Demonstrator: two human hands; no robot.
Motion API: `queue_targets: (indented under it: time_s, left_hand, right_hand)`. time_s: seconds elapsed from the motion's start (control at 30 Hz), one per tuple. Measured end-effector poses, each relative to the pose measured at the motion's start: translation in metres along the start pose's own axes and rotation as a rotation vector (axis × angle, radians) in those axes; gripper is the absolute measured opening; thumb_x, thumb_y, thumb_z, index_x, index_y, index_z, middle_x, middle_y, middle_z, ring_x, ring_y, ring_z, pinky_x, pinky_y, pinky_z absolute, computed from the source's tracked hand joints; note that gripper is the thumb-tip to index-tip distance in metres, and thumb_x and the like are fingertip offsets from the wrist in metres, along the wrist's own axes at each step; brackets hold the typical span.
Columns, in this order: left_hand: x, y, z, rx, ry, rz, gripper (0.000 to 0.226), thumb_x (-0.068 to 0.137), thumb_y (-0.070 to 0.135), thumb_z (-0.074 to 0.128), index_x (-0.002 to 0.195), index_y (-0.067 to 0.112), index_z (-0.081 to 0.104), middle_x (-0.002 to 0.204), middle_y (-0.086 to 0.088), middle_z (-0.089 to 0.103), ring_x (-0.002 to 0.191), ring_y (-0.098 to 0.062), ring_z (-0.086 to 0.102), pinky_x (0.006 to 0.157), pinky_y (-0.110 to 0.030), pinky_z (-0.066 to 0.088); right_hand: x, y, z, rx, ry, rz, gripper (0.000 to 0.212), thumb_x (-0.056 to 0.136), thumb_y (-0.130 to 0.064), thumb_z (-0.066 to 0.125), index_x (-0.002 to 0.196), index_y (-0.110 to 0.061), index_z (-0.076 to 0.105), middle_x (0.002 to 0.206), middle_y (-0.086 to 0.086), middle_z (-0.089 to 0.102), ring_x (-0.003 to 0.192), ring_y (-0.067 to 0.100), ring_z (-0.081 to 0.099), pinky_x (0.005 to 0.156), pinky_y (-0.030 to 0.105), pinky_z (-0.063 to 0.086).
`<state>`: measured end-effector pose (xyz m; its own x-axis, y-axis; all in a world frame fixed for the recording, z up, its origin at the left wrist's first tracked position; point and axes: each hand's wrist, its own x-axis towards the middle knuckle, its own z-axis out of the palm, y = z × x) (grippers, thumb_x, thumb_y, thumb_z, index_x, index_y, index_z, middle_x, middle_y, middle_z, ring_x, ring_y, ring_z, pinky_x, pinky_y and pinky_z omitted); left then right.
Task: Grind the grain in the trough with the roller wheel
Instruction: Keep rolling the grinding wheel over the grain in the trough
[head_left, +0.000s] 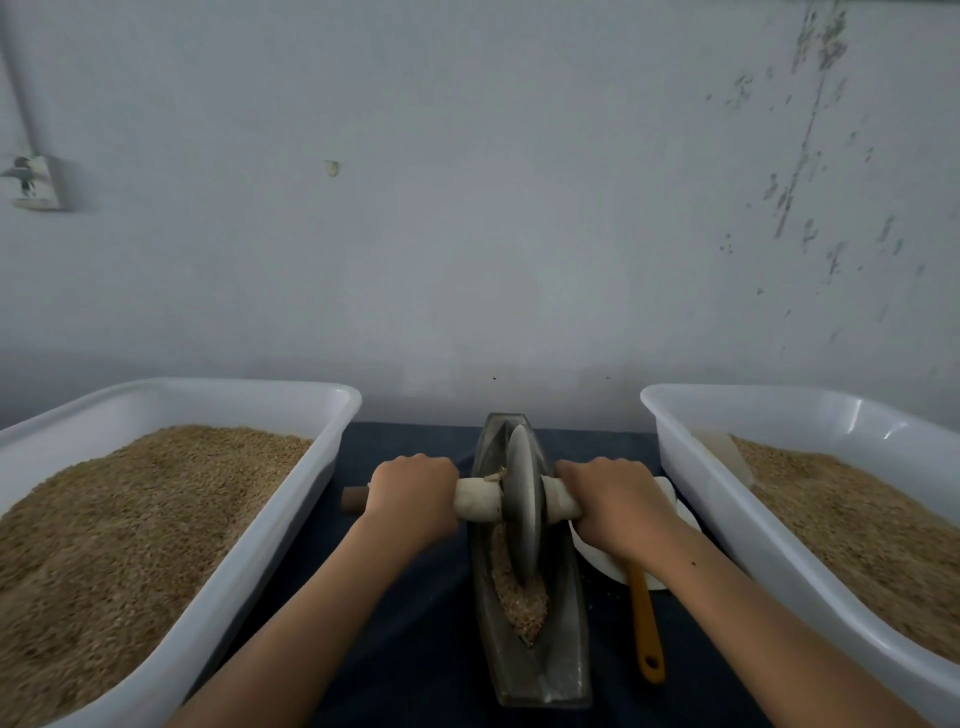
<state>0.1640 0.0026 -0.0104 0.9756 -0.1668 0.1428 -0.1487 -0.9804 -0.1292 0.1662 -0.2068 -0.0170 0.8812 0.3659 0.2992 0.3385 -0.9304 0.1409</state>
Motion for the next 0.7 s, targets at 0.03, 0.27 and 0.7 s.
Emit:
queue_targets:
  time_s: [0.03, 0.27, 0.7]
  left_hand:
    - [0.002, 0.0, 0.001, -0.006, 0.013, -0.008, 0.024, 0.086, 0.026, 0.058, 0.109, 0.019, 0.058, 0.1, -0.001, 0.063, 0.091, -0.019, 0.06, 0.077, -0.032, 0.045]
    - [0.009, 0.001, 0.0, -0.052, 0.045, -0.02, 0.023, 0.088, 0.028, 0.058, 0.109, 0.017, 0.058, 0.101, -0.002, 0.063, 0.092, -0.019, 0.059, 0.082, -0.033, 0.047]
    - [-0.007, -0.003, 0.0, 0.014, -0.015, 0.048, 0.029, 0.088, 0.03, 0.059, 0.114, 0.019, 0.057, 0.105, -0.001, 0.064, 0.094, -0.017, 0.06, 0.08, -0.031, 0.045]
  right_hand:
    - [0.003, 0.0, 0.001, 0.002, -0.006, 0.01, 0.02, 0.085, -0.017, 0.054, 0.094, -0.028, 0.04, 0.09, -0.002, 0.061, 0.081, 0.022, 0.057, 0.061, 0.03, 0.027]
    - [0.017, 0.003, 0.004, 0.025, -0.005, 0.024, 0.021, 0.088, -0.018, 0.054, 0.106, -0.026, 0.045, 0.099, 0.0, 0.063, 0.09, 0.023, 0.06, 0.068, 0.031, 0.032]
    - [-0.005, 0.005, 0.005, 0.052, -0.011, -0.063, 0.028, 0.082, -0.022, 0.058, 0.09, -0.036, 0.035, 0.081, -0.007, 0.056, 0.082, 0.018, 0.059, 0.063, 0.027, 0.028]
